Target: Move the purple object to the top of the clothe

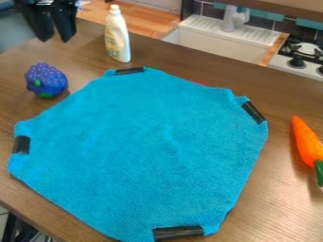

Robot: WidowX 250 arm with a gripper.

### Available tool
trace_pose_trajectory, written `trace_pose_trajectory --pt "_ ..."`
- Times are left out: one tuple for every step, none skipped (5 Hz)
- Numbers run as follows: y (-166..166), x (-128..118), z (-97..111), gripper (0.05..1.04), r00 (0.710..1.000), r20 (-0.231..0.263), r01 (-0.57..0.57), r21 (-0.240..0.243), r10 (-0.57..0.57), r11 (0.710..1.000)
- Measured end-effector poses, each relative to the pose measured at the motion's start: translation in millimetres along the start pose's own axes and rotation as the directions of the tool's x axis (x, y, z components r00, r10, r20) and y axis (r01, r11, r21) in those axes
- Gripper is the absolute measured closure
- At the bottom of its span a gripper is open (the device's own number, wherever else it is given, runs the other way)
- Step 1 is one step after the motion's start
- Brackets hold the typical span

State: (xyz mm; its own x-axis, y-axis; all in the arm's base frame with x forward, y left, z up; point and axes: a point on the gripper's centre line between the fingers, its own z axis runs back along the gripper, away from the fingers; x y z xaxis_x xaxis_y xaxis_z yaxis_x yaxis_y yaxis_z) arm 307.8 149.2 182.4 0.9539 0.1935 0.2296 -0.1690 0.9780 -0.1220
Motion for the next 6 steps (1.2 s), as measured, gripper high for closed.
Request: trace_pose_trajectory --pt "16.7 -3.5 -10.7 0.105 0.998 -0.040 0.052 0.043 -0.051 0.998" --pt "31.4 -4.6 -21.9 0.083 0.999 -0.023 0.041 0.066 -0.040 0.997" --pt "42.8 -7.3 -40.6 0.083 0.998 -0.054 0.030 0.104 -0.025 0.994" --pt "47.9 -4.2 -52.4 0.083 0.999 -0.048 0.030 0.129 -0.024 0.991" --pt "50.0 -0.7 -63.5 0.084 0.999 -0.048 0.009 0.142 -0.002 0.990" --pt "51.2 7.5 -66.8 0.084 0.999 -0.040 -0.026 0.129 0.032 0.991"
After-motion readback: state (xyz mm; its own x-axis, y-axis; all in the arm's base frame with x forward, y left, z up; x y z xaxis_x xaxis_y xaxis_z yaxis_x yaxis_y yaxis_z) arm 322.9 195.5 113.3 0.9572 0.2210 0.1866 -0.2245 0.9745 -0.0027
